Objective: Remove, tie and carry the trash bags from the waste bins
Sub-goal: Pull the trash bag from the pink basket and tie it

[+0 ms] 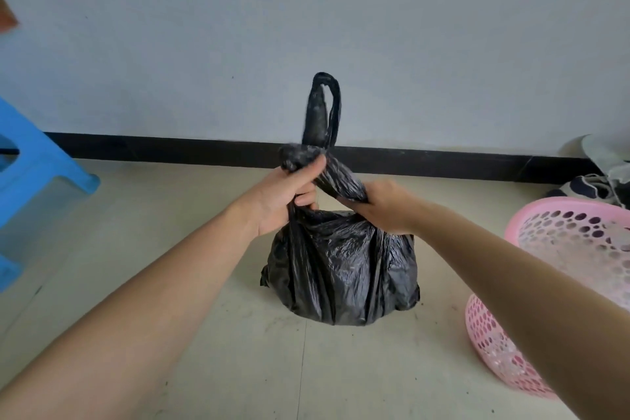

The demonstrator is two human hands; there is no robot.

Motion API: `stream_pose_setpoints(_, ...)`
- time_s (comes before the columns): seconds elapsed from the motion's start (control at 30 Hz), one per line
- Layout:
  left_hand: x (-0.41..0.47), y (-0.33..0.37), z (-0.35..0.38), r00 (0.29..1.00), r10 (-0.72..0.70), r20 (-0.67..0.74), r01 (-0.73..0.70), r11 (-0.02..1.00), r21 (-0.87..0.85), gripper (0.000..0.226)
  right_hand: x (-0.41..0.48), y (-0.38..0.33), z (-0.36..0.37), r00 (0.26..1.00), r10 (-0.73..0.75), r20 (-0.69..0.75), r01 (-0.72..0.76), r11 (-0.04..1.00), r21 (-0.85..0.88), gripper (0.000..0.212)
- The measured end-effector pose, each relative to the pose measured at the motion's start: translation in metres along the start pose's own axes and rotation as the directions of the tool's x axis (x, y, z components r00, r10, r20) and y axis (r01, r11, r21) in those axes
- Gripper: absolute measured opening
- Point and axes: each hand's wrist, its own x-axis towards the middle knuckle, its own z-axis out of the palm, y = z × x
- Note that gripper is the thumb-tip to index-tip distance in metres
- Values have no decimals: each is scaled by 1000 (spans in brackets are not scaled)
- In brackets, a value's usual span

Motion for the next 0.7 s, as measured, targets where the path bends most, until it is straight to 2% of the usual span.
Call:
stream_pose_setpoints(0.07, 2, 1, 9, 991, -29, -133, 19, 997, -75, 39, -2, -4, 0, 1000, -7, -13, 7, 1000, -5, 30)
stream_pose_setpoints(0.13, 5, 2, 12, 977, -50, -209, 9, 982, -189, 49, -8, -5, 0, 999, -26, -36, 27, 1000, 15, 38)
stream_pose_setpoints(0.2, 6, 3, 7, 953, -60, -298, -27, 960, -280, 47, -12, -2, 0, 998, -44, -50, 46, 998, 38, 39)
stream_pose_setpoints(0.27, 3, 5, -2, 948, -66, -312, -29, 956, -293, 38, -15, 0, 0, 997, -41, -65, 46, 996, 72, 34)
stream_pose_setpoints(0.37, -3, 3, -20, 983, -116, -141, 97, 986, -137, 29, -18, 2, -1, 995, -45, -88, 51, 997, 60, 26)
stream_pose_setpoints(0.47, -12, 1, -33, 974, -208, 85, 208, 978, 15, 45, -21, -6, 0, 996, -48, -70, 52, 997, 59, 21)
stream_pose_setpoints(0.6, -18, -10, -32, 936, -238, 257, 230, 971, 62, 57, -20, -19, 4, 998, -60, 8, 60, 997, 42, 23)
stream_pose_setpoints(0.7, -17, -11, -29, 902, -224, 368, 208, 974, 83, 70, -20, -25, 4, 998, 15, 59, -21, 994, 111, 31)
